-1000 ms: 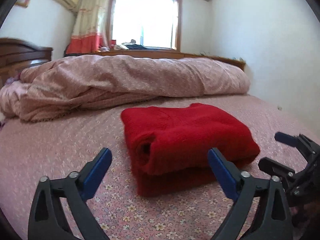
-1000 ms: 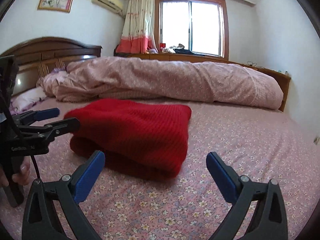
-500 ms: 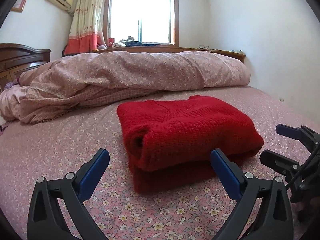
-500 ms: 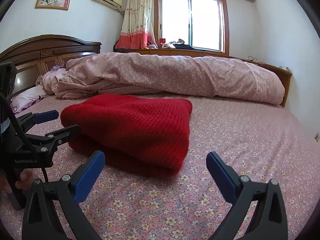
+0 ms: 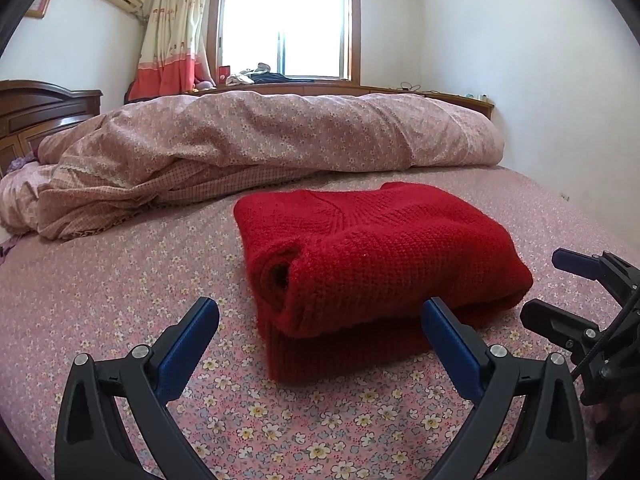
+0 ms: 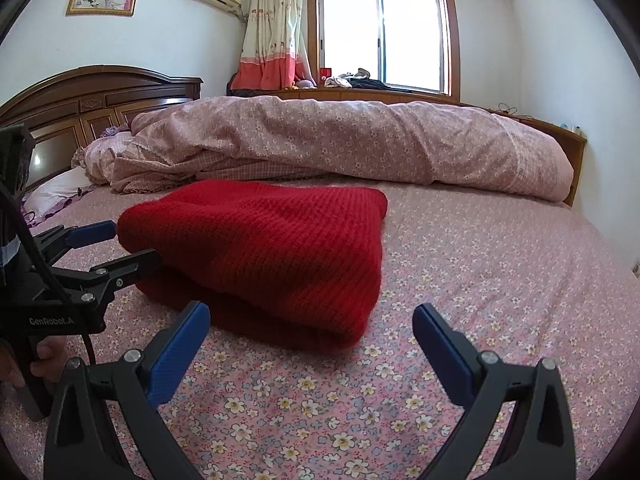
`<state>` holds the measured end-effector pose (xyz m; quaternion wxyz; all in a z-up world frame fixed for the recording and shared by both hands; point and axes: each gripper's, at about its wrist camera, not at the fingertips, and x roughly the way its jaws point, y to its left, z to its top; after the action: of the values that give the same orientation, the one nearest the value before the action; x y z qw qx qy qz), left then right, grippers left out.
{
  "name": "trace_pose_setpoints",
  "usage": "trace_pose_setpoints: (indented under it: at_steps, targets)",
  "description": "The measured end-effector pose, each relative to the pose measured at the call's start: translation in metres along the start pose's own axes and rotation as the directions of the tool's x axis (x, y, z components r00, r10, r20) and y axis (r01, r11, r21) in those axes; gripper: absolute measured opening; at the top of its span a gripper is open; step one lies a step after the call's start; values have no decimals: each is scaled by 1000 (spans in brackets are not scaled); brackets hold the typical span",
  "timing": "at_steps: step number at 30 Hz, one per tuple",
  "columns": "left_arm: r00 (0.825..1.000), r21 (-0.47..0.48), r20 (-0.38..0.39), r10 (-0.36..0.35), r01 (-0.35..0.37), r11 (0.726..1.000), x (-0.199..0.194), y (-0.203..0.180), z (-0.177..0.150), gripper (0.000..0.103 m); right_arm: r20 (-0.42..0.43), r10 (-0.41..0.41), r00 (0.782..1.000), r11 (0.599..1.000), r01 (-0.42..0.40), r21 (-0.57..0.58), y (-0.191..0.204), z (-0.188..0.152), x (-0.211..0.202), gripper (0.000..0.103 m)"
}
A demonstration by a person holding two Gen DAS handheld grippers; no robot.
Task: Fold small clothes
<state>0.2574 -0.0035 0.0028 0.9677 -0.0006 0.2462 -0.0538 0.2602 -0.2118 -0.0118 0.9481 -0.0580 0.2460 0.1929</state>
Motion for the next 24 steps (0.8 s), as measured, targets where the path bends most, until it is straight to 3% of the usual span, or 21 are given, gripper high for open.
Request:
trace_pose_setpoints:
  at_steps: [24]
  targets:
    - [1000,4,-21,4,-4,1000,2,-2,-2,98,-13,5,1000,1000,-5,0,-1,-2,2,103]
